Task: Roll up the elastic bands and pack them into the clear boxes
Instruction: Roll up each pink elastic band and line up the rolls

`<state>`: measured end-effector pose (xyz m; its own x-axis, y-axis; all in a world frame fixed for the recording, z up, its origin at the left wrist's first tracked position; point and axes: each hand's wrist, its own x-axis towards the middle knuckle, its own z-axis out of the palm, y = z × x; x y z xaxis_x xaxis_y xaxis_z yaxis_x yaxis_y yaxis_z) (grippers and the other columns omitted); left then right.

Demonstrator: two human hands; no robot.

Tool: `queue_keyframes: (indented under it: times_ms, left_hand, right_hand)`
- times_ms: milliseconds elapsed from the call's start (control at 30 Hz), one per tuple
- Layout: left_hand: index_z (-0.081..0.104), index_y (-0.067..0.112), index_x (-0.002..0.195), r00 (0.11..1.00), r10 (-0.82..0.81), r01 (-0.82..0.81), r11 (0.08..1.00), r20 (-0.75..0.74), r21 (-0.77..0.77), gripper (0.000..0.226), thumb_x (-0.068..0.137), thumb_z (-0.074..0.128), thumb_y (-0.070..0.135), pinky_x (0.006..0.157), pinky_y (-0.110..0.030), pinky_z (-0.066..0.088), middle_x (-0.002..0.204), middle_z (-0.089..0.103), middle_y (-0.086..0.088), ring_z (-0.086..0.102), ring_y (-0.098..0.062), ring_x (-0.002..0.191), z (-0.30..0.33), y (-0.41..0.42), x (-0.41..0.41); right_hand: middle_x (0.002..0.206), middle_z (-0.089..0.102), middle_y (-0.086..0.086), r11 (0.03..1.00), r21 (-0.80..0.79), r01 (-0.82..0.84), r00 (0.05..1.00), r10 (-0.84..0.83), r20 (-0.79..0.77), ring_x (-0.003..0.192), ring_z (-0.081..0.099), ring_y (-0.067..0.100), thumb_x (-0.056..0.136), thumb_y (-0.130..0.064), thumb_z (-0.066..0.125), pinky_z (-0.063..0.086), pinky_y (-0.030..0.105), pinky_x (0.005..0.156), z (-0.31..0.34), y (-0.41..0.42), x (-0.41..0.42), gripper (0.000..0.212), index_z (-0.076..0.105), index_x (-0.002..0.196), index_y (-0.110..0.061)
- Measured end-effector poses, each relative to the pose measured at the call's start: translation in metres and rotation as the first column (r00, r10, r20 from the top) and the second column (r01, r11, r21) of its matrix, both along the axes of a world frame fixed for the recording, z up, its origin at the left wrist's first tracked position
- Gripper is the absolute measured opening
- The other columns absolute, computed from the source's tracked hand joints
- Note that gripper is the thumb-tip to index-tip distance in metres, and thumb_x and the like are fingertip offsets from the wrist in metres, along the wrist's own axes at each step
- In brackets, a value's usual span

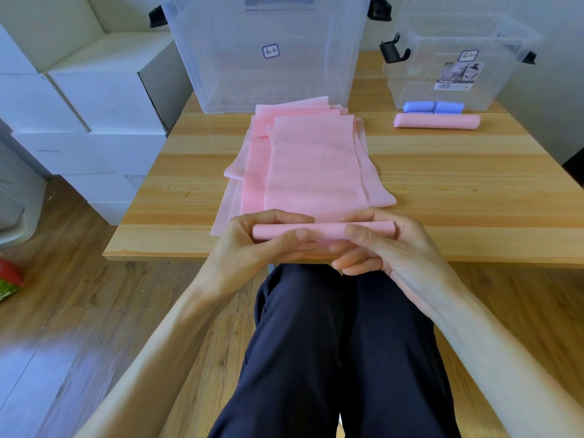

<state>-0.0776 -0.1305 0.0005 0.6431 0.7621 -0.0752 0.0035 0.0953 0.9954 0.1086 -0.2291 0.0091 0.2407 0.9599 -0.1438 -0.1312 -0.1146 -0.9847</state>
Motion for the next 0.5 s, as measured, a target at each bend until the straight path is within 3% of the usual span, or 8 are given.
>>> queue_keyframes:
  times_ms: [67, 233, 400, 500]
  left_hand:
    - [0.072, 0.004, 0.104, 1.000, 0.023, -0.023, 1.000, -0.014, -0.009, 0.031, 0.082, 0.067, 0.025, 0.080, -0.029, 0.060, 0.093, 0.077, -0.014, 0.075, -0.024, 0.092, 0.0007, -0.0014, 0.0017]
    - [0.072, 0.005, 0.108, 0.998, -0.026, 0.028, 0.999, -0.060, 0.035, 0.031, 0.083, 0.073, 0.023, 0.088, -0.037, 0.059, 0.102, 0.076, -0.013, 0.073, -0.025, 0.101, 0.0002, -0.0010, -0.0004]
    - [0.073, 0.008, 0.104, 0.993, -0.004, 0.011, 0.998, -0.117, 0.062, 0.036, 0.082, 0.064, 0.035, 0.077, -0.027, 0.060, 0.092, 0.078, -0.005, 0.075, -0.018, 0.090, 0.0019, -0.0033, 0.0014]
    - [0.071, 0.009, 0.109, 0.998, -0.010, 0.012, 0.999, -0.063, 0.041, 0.033, 0.084, 0.065, 0.029, 0.081, -0.027, 0.059, 0.095, 0.078, -0.007, 0.074, -0.019, 0.095, 0.0021, -0.0039, 0.0016]
  right_hand:
    - [0.089, 0.076, 0.017, 1.000, -0.004, 0.000, 1.000, 0.000, 0.017, 0.073, 0.075, 0.031, 0.075, -0.027, 0.073, 0.061, 0.030, 0.063, -0.0009, -0.0011, -0.0001, 0.038, 0.066, 0.107, -0.008]
    - [0.082, 0.075, 0.018, 0.999, 0.010, 0.032, 0.999, -0.032, 0.011, 0.067, 0.074, 0.030, 0.078, -0.029, 0.070, 0.060, 0.029, 0.058, -0.0013, -0.0022, -0.0008, 0.023, 0.068, 0.087, -0.007]
    - [0.087, 0.076, 0.016, 1.000, -0.013, 0.006, 1.000, -0.006, 0.007, 0.071, 0.075, 0.030, 0.075, -0.029, 0.073, 0.061, 0.029, 0.061, -0.0026, -0.0031, -0.0006, 0.037, 0.066, 0.104, -0.007]
    - [0.086, 0.075, 0.017, 1.000, -0.004, 0.018, 1.000, -0.017, 0.014, 0.071, 0.075, 0.030, 0.076, -0.031, 0.072, 0.060, 0.029, 0.060, -0.0031, -0.0046, -0.0004, 0.029, 0.067, 0.091, -0.007]
